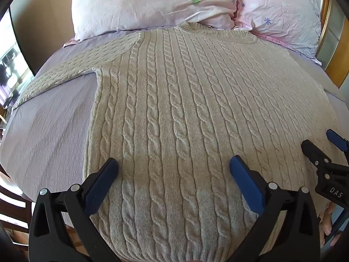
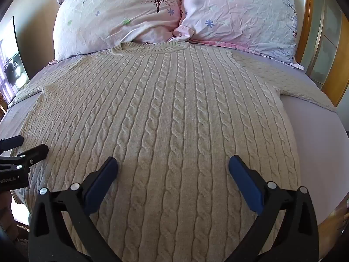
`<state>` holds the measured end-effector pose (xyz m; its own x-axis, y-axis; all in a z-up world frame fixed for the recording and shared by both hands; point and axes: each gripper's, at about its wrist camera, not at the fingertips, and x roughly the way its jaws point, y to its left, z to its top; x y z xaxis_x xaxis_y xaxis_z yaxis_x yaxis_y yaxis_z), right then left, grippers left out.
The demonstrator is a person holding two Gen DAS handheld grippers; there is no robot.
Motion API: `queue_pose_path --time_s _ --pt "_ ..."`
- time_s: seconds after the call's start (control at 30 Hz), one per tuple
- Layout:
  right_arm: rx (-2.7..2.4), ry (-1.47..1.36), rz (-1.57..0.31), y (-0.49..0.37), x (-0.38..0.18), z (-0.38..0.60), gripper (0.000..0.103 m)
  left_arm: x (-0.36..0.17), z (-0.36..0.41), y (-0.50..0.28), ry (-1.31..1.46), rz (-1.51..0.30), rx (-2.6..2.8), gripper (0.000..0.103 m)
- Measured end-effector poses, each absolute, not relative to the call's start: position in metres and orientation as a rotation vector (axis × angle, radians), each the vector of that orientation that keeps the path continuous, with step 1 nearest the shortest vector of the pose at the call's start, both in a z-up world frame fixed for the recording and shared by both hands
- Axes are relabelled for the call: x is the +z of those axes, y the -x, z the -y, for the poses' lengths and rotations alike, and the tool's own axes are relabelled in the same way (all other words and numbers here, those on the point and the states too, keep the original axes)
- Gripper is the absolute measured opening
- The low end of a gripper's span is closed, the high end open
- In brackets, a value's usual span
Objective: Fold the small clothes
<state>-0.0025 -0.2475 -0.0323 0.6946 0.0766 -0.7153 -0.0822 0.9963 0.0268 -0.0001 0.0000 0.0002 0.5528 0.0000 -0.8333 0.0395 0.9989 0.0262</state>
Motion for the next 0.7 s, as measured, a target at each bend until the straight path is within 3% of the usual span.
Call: queue_pose_path --time_s 0.7 --pt "0.088 0.009 -0.797 0.0027 -0.0323 0.2478 0.101 0.0005 0.0000 0.0003 -0.044 -0.977 -0.023 0.102"
